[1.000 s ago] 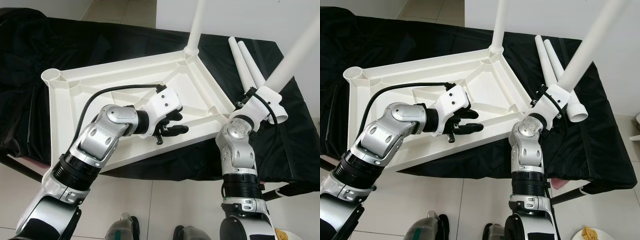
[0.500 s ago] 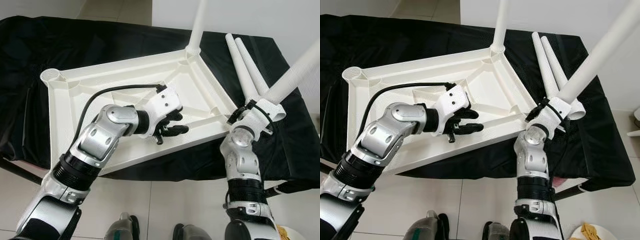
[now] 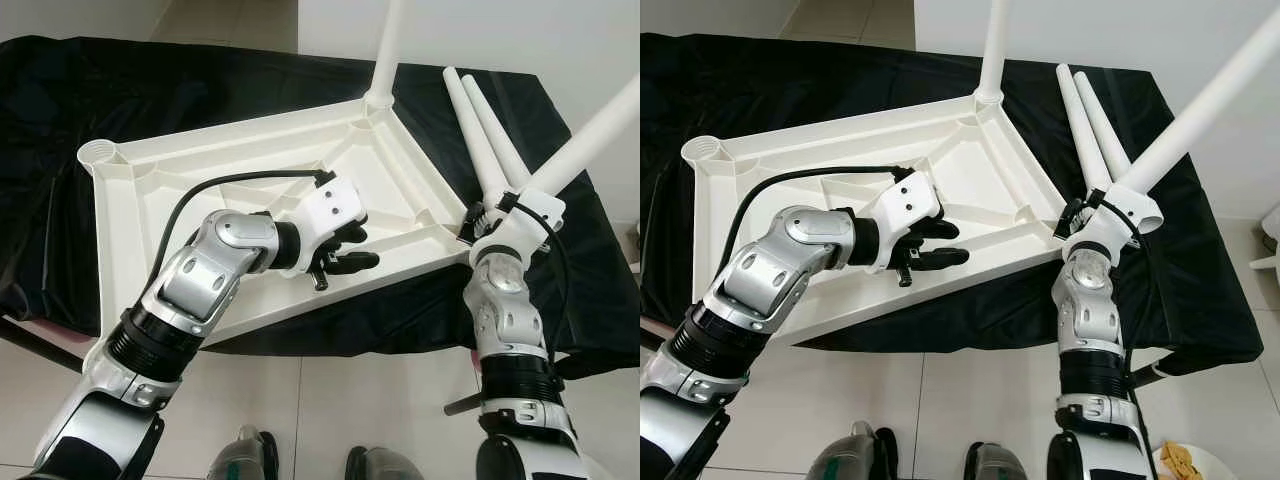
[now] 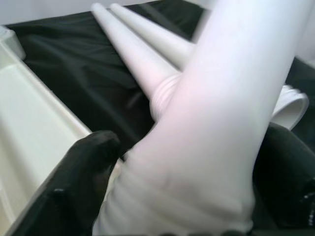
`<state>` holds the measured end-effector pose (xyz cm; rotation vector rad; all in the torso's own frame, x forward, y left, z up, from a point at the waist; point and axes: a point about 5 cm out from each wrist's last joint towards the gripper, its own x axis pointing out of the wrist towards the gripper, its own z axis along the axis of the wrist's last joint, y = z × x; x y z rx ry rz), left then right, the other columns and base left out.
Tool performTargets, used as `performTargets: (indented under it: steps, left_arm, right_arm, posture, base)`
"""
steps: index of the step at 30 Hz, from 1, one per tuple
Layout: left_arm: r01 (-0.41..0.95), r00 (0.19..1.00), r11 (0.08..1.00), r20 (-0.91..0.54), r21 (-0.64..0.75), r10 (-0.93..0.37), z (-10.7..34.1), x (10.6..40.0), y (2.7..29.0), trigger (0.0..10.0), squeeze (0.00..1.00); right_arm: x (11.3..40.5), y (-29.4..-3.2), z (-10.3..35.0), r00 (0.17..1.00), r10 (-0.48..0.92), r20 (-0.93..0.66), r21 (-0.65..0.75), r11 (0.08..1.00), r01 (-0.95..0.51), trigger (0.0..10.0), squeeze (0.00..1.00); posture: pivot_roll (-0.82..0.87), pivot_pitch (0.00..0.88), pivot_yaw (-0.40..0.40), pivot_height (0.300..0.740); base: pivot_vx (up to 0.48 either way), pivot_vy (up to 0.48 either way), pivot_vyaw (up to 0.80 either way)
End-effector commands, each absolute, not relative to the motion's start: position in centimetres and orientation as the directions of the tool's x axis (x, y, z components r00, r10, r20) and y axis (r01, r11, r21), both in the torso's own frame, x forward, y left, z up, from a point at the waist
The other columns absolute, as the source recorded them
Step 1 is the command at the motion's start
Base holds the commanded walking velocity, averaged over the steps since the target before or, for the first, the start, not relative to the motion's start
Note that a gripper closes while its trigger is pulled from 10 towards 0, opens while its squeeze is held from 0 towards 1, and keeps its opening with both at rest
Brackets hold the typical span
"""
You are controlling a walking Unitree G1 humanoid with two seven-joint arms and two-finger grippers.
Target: Building children table
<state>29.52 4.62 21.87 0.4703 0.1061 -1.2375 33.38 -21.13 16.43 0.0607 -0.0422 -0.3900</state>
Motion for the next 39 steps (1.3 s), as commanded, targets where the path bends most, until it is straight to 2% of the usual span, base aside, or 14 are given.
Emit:
performTargets:
  steps: [1,8,19,20,21,22,23,24,28,29,30,39]
  left_arm:
    - [0.924,0.338,0.245,-0.325,0.293,-0.883,21.8,29.4,4.5,10.0,0.0]
    - [0.923,0.342,0.25,-0.322,0.293,-0.883,21.9,29.5,4.5,10.0,0.0]
    - [0.919,0.352,0.262,-0.319,0.294,-0.88,22.0,29.6,4.7,10.0,0.0]
    - [0.919,0.354,0.263,-0.318,0.295,-0.88,22.0,29.6,4.7,10.0,0.0]
    - [0.919,0.354,0.263,-0.318,0.295,-0.88,22.0,29.6,4.7,10.0,0.0]
    - [0.918,0.354,0.263,-0.318,0.296,-0.879,22.0,29.7,4.7,10.0,0.0]
    - [0.918,0.354,0.263,-0.318,0.296,-0.879,22.0,29.7,4.7,10.0,0.0]
    - [0.918,0.354,0.263,-0.317,0.295,-0.88,22.0,29.7,4.7,10.0,0.0]
    - [0.919,0.353,0.262,-0.317,0.296,-0.88,22.0,29.7,4.7,10.0,0.0]
    - [0.918,0.354,0.263,-0.316,0.296,-0.88,22.0,29.7,4.7,10.0,0.0]
    - [0.918,0.356,0.265,-0.316,0.296,-0.88,22.0,29.7,4.7,10.0,0.0]
    - [0.915,0.362,0.27,-0.314,0.301,-0.877,22.1,29.9,4.7,10.0,0.0]
  right_arm:
    - [33.2,-21.0,16.1,0.943,-0.329,0.041,0.061,0.943,0.326,0.0,0.0]
    - [33.5,-20.6,16.3,0.975,-0.219,0.043,0.116,0.97,0.213,0.0,0.0]
    - [34.0,-20.6,16.7,0.986,-0.156,0.06,0.117,0.982,0.149,0.0,0.0]
    - [34.1,-20.6,16.5,0.989,-0.142,0.047,0.108,0.985,0.136,4.2,0.0]
    - [34.1,-20.6,16.5,0.989,-0.142,0.047,0.108,0.985,0.136,4.2,0.0]
    - [34.1,-20.5,16.2,0.992,-0.122,0.035,0.089,0.989,0.118,6.2,0.0]
    - [34.1,-20.5,16.2,0.992,-0.122,0.035,0.089,0.989,0.118,6.2,0.0]
    - [34.1,-20.3,15.9,0.995,-0.094,0.02,0.075,0.993,0.092,10.0,0.0]
    - [34.0,-20.0,15.8,0.999,-0.05,0.015,0.063,0.997,0.049,10.0,0.0]
    - [34.0,-20.0,15.9,0.999,-0.032,0.027,0.058,0.998,0.03,10.0,0.87]
    - [34.0,-20.1,16.1,0.999,-0.024,0.038,0.062,0.998,0.021,10.0,1.0]
    - [34.4,-21.5,17.8,0.994,-0.021,0.104,0.04,0.999,0.016,10.0,1.0]
  posture:
    - [0.01,0.121,0.011,0.74]
    - [0.01,0.126,0.01,0.74]
    - [0.01,0.128,0.007,0.74]
    - [0.01,0.129,0.008,0.74]
    - [0.01,0.129,0.008,0.74]
    - [0.01,0.128,0.008,0.74]
    - [0.01,0.128,0.008,0.74]
    - [0.01,0.129,0.008,0.74]
    - [0.01,0.129,0.008,0.74]
    - [0.01,0.129,0.009,0.74]
    - [0.01,0.128,0.007,0.74]
    - [0.0,0.126,0.007,0.74]
  base:
    - [0.0,0.0,0.0]
    - [0.0,0.0,0.0]
    - [0.0,0.0,0.0]
    - [0.0,0.0,0.0]
    - [0.0,0.0,0.0]
    - [0.0,0.0,0.0]
    - [0.0,0.0,0.0]
    - [0.0,0.0,0.0]
    - [0.0,0.0,0.0]
    - [0.0,0.0,0.0]
    - [0.0,0.0,0.0]
    - [0.0,0.0,0.0]
